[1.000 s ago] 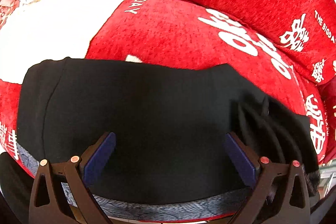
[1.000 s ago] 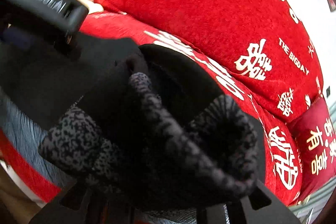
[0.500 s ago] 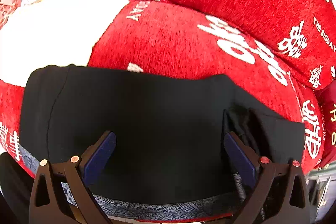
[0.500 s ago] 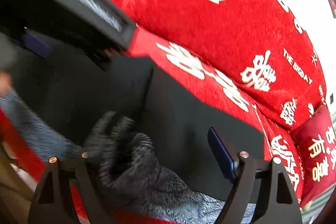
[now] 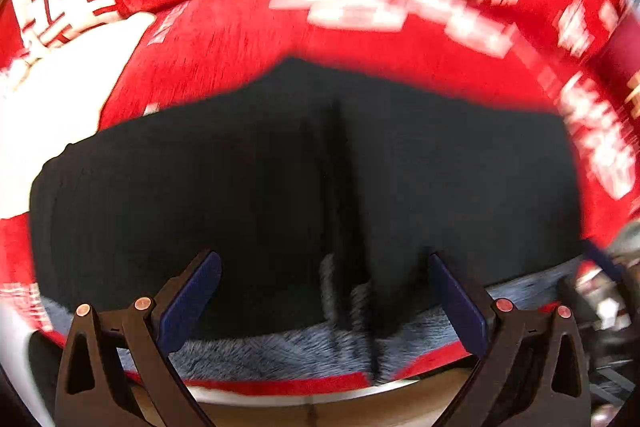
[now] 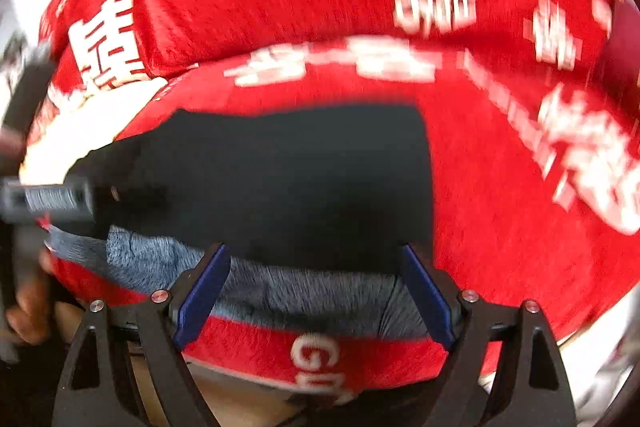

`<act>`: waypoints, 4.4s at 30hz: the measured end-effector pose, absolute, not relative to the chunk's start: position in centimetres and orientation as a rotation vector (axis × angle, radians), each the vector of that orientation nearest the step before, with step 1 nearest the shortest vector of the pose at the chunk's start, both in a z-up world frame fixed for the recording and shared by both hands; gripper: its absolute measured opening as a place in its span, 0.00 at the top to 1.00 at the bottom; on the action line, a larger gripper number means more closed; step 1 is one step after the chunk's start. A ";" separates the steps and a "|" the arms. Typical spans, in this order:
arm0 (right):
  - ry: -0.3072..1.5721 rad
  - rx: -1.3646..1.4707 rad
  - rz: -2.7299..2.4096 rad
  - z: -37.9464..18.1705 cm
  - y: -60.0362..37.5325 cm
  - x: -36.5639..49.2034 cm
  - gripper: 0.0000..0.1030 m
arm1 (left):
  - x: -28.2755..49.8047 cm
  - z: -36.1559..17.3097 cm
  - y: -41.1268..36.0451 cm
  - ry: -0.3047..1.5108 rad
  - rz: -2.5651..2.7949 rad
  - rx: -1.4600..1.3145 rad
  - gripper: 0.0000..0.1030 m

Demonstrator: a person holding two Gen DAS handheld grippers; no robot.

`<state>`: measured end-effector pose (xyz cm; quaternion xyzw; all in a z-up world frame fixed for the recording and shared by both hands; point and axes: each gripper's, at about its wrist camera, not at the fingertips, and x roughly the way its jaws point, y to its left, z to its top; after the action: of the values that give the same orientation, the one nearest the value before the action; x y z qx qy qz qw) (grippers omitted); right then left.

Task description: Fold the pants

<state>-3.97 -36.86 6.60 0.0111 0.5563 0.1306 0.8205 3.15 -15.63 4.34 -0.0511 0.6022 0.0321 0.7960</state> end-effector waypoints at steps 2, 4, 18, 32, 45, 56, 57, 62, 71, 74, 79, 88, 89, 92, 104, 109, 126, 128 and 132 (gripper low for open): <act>1.221 0.004 0.284 5.3 -37.1 -3.9 0.14 | 2.9 3.2 -15.0 1.314 0.057 -0.173 0.00; 1.218 -0.050 0.291 5.5 -36.6 -4.5 0.13 | 2.9 3.4 -14.7 1.313 0.047 -0.183 0.00; 1.168 -0.212 0.234 4.1 -34.6 5.5 0.10 | 2.5 3.3 -14.7 1.294 0.049 -0.183 0.00; 1.163 -0.265 0.152 4.6 -35.9 -3.2 0.05 | 2.3 3.3 -14.6 1.275 0.029 -0.167 0.00; 1.146 -0.332 0.170 5.8 -31.3 -2.5 0.04 | 1.1 4.6 -13.2 1.239 0.039 -0.185 0.00; 1.147 -0.339 0.274 3.6 -24.0 0.6 0.04 | -1.2 7.0 -9.1 1.135 0.080 -0.208 0.00; 1.139 -0.327 0.271 3.5 -23.7 0.9 0.04 | -1.4 6.9 -8.4 1.133 0.106 -0.201 0.00; 1.131 -0.257 0.222 3.2 -22.7 2.6 0.03 | -2.0 5.1 -4.5 1.174 0.197 -0.244 0.00; 1.070 -0.230 0.248 6.6 -20.8 1.0 0.01 | -3.5 3.7 0.0 1.179 0.225 -0.286 0.00; 1.056 -0.245 0.360 7.0 -17.9 -0.5 0.01 | -4.1 3.8 2.0 1.156 0.152 -0.396 0.00; 1.069 -0.344 0.497 5.0 -13.1 -2.7 0.01 | -5.5 5.4 2.8 1.116 0.230 -0.357 0.01; 1.140 -0.450 0.570 1.0 -9.3 -2.4 0.00 | -6.9 1.7 8.7 1.184 0.274 -0.462 0.01; 1.159 -0.430 0.587 0.9 -9.0 -1.7 0.00 | -6.8 1.8 8.8 1.182 0.270 -0.458 0.01; 1.142 -0.428 0.619 1.3 -7.8 -0.3 0.00 | -6.9 1.8 9.4 1.185 0.241 -0.456 0.01; 1.390 -0.628 1.117 -2.4 2.9 4.9 0.00 | -9.5 -0.2 15.1 1.191 0.030 -0.661 0.01; 1.438 -0.752 1.260 -1.5 4.2 4.6 0.34 | -9.7 0.0 16.9 1.126 -0.041 -0.734 0.01; 1.446 -0.752 1.453 -0.9 5.2 3.3 0.79 | -6.2 -0.9 18.8 1.120 -0.295 -0.707 0.01; 1.380 -0.722 1.495 1.2 4.9 3.7 0.83 | -5.9 -0.8 19.0 1.112 -0.308 -0.710 0.01; 1.256 -0.706 1.556 4.3 3.3 2.0 0.85 | -4.9 -0.4 18.7 1.100 -0.369 -0.676 0.01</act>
<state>1.96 3.30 4.31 -0.2904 0.5167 0.6403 0.4885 -4.86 18.72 -0.43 -0.3132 0.5098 -0.1707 0.7829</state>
